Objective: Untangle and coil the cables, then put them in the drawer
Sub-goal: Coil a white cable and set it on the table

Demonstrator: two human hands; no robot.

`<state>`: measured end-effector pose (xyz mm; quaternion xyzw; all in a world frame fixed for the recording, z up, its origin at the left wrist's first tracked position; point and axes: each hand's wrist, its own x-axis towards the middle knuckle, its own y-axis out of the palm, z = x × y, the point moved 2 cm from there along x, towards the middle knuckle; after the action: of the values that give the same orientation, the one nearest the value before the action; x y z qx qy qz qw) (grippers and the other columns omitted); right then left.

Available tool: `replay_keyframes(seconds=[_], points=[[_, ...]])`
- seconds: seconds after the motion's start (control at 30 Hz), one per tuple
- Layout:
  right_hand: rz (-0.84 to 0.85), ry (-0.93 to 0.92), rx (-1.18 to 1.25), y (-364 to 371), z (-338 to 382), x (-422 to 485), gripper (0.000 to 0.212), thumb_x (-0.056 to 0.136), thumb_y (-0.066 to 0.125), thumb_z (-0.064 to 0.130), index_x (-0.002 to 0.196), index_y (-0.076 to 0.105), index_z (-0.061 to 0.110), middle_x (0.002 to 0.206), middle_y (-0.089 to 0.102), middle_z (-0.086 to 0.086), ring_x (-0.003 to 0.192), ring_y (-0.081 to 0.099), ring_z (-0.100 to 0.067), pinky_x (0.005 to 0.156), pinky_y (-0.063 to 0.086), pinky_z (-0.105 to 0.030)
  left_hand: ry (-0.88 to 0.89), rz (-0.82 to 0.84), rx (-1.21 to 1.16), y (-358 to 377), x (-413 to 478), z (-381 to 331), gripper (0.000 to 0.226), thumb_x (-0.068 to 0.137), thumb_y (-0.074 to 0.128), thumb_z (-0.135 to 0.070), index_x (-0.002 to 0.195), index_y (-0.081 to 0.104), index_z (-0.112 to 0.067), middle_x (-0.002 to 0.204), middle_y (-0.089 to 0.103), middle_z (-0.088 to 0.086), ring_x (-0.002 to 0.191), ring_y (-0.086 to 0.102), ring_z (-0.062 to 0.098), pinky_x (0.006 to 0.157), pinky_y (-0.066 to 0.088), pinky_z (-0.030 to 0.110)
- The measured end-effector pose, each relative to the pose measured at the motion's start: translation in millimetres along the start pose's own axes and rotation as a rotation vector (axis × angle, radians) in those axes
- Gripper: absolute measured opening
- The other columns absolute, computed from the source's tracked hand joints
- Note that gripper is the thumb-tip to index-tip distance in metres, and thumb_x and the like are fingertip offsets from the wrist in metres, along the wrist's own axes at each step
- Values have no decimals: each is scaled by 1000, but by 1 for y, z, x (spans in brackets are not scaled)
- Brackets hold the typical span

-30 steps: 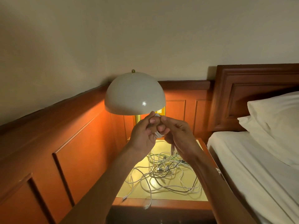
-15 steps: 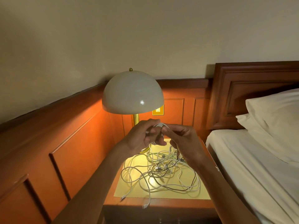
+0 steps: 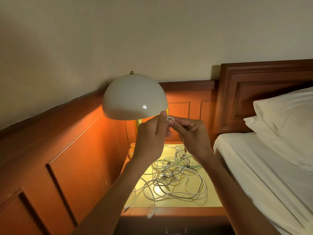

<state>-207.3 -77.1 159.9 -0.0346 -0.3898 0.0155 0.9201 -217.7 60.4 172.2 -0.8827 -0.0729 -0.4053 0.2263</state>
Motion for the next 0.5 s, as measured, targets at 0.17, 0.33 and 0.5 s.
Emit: replay_keyframes(seconds=[0.17, 0.33, 0.5], points=[[54, -8, -192, -11, 0, 21, 19, 93, 69, 29, 106, 79, 20, 75, 75, -12, 57, 66, -22, 52, 48, -38, 27, -30, 51, -1, 9, 2, 44, 106, 29, -41, 68, 50, -33, 57, 56, -6, 56, 57, 8, 56, 43, 24], [122, -13, -321, -22, -9, 16, 15, 92, 70, 20, 95, 81, 11, 76, 77, 9, 51, 56, 3, 55, 37, -11, -79, 295, 9, -1, 14, 22, 40, 99, 34, -56, 71, 55, -36, 56, 42, -12, 55, 42, 9, 58, 35, 36], [247, 87, -194, -24, -9, 9, 21, 95, 64, 11, 112, 75, 5, 87, 77, 10, 63, 63, 9, 61, 41, -6, -174, 348, -245, 4, 6, 22, 40, 106, 33, -33, 73, 54, -34, 63, 28, 3, 51, 30, 12, 53, 28, 17]])
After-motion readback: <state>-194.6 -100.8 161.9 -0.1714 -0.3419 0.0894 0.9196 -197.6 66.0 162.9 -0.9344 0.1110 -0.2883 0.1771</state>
